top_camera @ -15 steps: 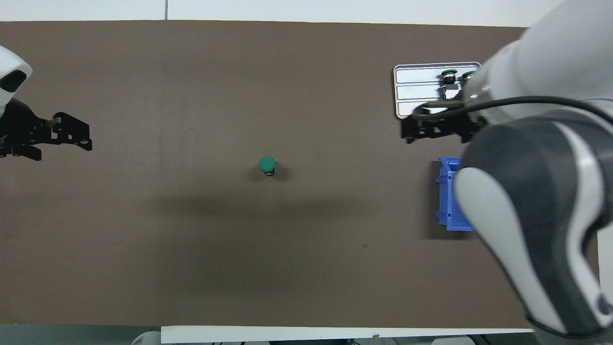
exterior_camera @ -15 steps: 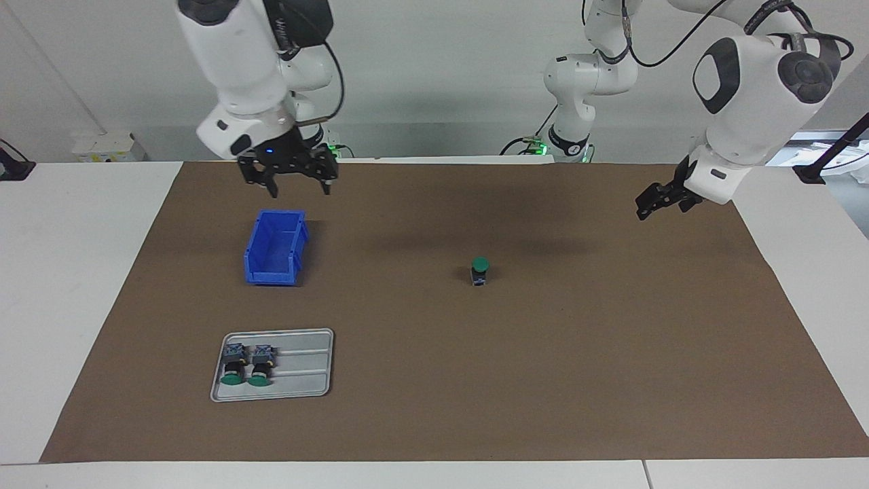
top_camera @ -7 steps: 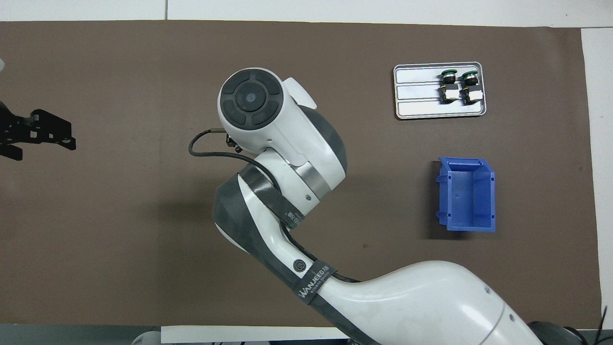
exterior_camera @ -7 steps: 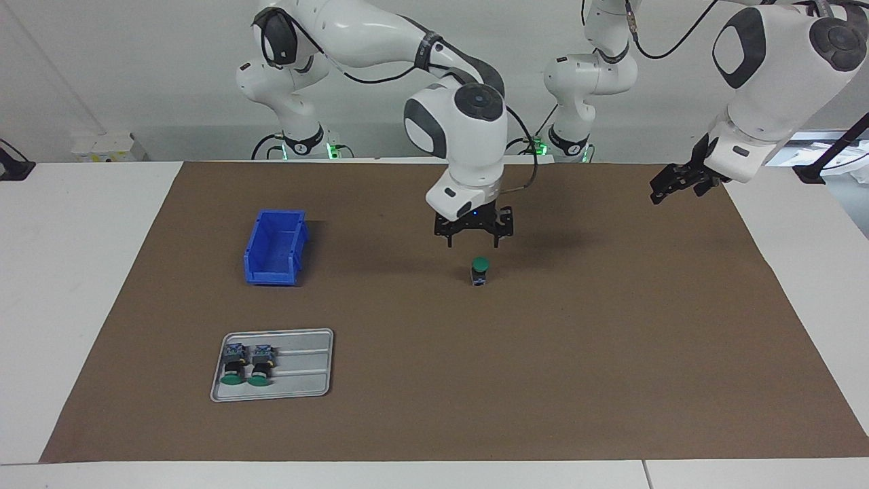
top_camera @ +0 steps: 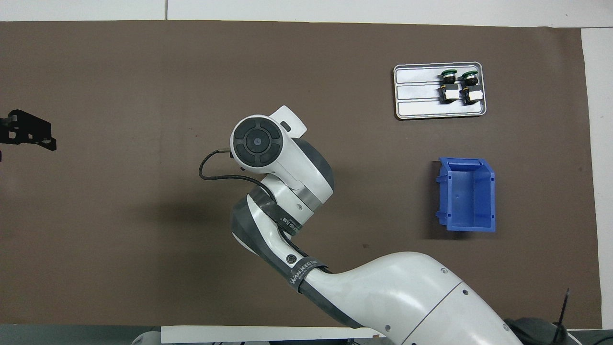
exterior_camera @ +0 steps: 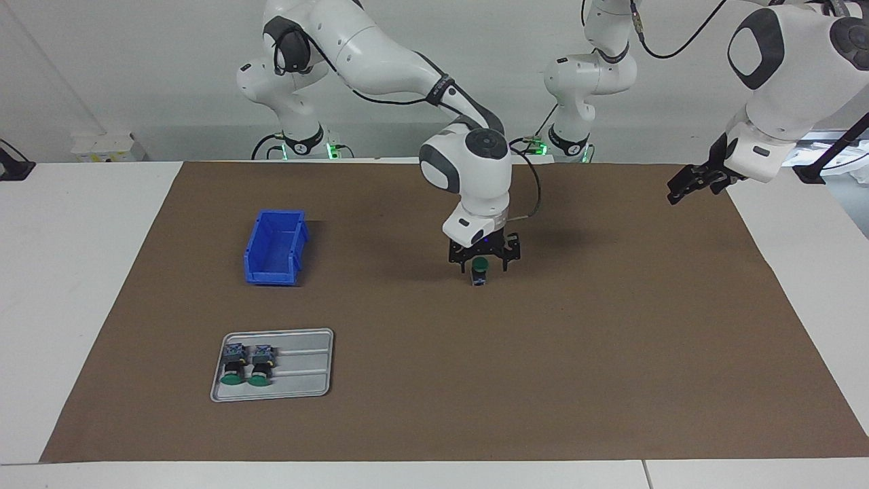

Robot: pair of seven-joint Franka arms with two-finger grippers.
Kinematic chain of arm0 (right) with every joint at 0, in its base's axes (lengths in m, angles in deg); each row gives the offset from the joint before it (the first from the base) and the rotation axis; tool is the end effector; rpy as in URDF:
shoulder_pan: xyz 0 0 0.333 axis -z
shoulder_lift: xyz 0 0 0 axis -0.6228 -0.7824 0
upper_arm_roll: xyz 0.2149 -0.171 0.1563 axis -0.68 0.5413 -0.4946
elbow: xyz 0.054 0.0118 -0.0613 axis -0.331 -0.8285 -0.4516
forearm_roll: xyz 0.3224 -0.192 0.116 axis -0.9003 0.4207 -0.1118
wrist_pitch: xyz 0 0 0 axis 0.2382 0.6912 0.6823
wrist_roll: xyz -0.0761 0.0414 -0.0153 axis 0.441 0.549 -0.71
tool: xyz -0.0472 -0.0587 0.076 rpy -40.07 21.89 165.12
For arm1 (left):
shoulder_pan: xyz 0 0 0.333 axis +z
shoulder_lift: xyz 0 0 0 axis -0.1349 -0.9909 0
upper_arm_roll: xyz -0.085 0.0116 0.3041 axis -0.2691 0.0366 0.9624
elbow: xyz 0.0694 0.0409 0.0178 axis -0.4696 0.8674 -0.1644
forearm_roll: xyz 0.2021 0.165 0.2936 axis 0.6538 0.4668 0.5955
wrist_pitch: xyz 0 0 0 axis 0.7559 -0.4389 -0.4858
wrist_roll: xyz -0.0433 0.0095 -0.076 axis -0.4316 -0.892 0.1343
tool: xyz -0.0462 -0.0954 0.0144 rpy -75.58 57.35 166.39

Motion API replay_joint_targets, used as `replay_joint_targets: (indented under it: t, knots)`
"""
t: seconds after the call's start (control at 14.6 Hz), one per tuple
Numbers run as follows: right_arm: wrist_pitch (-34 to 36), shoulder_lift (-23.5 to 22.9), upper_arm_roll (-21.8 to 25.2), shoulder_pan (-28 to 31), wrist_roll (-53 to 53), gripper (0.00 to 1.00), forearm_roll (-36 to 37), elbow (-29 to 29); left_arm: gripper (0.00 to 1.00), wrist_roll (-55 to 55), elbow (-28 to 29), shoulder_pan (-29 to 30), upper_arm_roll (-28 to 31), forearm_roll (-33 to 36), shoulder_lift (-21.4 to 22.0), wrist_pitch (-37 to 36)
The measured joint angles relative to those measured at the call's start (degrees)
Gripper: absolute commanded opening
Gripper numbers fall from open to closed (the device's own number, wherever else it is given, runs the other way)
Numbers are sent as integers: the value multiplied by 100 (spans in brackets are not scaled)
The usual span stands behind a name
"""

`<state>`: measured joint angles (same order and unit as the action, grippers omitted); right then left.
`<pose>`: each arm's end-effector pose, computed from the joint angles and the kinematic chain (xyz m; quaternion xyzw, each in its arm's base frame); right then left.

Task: Place and press button with both arms
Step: 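Grasp the green button with the right gripper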

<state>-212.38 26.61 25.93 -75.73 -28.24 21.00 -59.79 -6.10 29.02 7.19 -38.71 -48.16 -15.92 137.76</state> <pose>0.5387 0.4762 0.3359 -0.9977 0.0158 -0.0529 0.0397 0.5433 -0.0177 0.5804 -0.9955 -0.0567 0.0751 0.0145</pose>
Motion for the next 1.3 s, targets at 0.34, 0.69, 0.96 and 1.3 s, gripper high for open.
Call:
replay_joint_targets:
  t: [0.34, 0.69, 0.96, 1.3]
  knots:
    - [-131, 31, -14, -98, 13, 98, 61, -320, 100, 22, 0, 5, -3, 1, 0, 4]
    - [-127, 47, -9, -153, 100, 80, 74, -365, 100, 39, -6, 4, -23, 1, 2, 40]
    - [-124, 82, 2, -138, 275, 33, 76, -365, 100, 57, -11, 34, -76, 1, 13, 145]
    - [161, 150, 14, -113, 625, 0, 77, -212, 100, 60, -15, 398, -516, 1, 28, 185]
